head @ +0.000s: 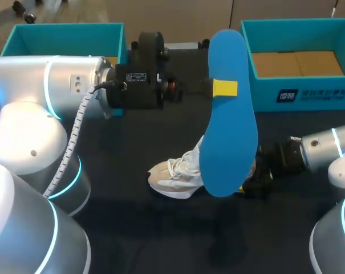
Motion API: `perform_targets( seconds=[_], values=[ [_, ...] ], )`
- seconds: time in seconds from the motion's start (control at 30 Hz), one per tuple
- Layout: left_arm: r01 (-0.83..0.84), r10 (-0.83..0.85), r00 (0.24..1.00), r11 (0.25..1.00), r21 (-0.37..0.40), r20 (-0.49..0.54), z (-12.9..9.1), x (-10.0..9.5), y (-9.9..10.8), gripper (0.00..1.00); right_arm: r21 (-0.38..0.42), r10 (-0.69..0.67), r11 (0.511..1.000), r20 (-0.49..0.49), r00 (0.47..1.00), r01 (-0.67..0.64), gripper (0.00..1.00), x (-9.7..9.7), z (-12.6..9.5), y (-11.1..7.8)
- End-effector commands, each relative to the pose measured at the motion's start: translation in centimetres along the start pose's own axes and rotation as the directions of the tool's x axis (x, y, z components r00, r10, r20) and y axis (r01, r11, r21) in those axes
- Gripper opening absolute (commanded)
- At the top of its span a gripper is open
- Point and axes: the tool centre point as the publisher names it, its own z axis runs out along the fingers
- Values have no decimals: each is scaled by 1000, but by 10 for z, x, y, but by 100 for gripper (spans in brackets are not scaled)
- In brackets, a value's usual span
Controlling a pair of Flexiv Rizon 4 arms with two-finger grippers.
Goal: Take the shoe out of the shoebox, open the shoe tongue, remove and reinsert the insole, then place the shoe into the shoebox
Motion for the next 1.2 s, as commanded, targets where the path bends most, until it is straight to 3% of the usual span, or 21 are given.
perform_targets(
  seconds=[0.03,0.43,0.47,0.5,0.53,0.57,0.6,0.9,1.2],
  values=[
    [1,-1,1000,1000,3,4,2,0,2,0,4,0,1000,1,1000,0,0,0,1,0],
    [1,-1,1000,1000,3,4,2,0,2,0,4,0,1000,1,1000,0,0,0,1,0],
    [1,-1,1000,1000,3,4,2,0,2,0,4,0,1000,1,1000,0,5,0,1,0],
    [1,-1,1000,1000,3,4,2,0,2,0,4,0,1000,1,1000,0,13,0,1,0],
    [1,-1,1000,1000,3,4,2,0,2,0,4,0,1000,1,1000,0,39,0,1,0],
    [1,-1,1000,1000,3,4,2,0,2,0,4,0,1000,1,1000,0,57,0,1,0],
    [1,-1,1000,1000,3,4,2,0,2,0,4,0,1000,1,1000,0,100,0,1,0],
    [1,-1,1000,1000,3,4,2,0,2,0,5,2,1000,4,1000,-2,100,1,-2,1],
    [1,-1,1000,1000,3,4,2,0,2,0,82,24,996,-3,1000,-24,100,3,-16,5]
  ],
)
